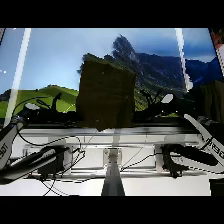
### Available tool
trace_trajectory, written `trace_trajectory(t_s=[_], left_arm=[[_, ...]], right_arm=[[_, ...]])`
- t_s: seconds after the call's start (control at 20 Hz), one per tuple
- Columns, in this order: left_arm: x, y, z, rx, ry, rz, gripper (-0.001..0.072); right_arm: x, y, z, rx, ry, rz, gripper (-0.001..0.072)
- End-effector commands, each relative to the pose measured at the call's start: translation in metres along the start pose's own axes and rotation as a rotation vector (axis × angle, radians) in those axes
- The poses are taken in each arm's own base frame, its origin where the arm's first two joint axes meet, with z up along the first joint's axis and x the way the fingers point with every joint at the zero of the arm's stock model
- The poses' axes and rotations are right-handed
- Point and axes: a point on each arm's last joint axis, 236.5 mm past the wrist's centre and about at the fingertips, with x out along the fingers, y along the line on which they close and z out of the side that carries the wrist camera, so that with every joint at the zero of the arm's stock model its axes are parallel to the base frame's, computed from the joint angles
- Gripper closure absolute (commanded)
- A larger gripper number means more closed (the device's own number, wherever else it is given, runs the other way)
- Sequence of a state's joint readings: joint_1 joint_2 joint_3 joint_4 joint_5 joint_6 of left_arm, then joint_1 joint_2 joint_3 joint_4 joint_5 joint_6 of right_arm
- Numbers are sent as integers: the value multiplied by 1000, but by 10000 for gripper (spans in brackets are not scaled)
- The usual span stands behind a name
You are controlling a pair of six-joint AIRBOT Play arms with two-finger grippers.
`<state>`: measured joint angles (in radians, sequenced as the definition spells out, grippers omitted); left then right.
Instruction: Fold the clothes and pants, and hang the long-sleeved shirts on hangers.
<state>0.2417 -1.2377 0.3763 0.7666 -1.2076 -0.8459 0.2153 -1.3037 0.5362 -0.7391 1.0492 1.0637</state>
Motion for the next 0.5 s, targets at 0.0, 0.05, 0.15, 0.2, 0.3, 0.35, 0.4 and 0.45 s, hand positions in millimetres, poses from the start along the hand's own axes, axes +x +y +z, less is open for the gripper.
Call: trace_trajectory(t_s=[0.0,0.05,0.15,0.2,0.3,0.35,0.4,0.45], left_arm=[[-2,-15,-10,97,65,-72,231],[-4,-17,-7,115,63,-74,448],[-10,-21,1,142,55,-76,687],[-14,-25,3,155,58,-84,688],[-26,-38,10,194,67,-112,689],[-36,-47,15,229,72,-126,689],[-47,-59,22,265,70,-146,690],[-62,-76,33,316,49,-172,690]], right_arm=[[0,1,1,-5,-4,0,676],[-1,2,1,-8,-4,2,677],[-6,8,8,-31,-10,10,676],[-10,13,15,-50,-18,16,677],[-26,29,34,-105,-57,27,677],[-39,40,49,-146,-103,26,677],[-55,53,64,-190,-155,24,677],[-75,69,80,-244,-220,21,677]])
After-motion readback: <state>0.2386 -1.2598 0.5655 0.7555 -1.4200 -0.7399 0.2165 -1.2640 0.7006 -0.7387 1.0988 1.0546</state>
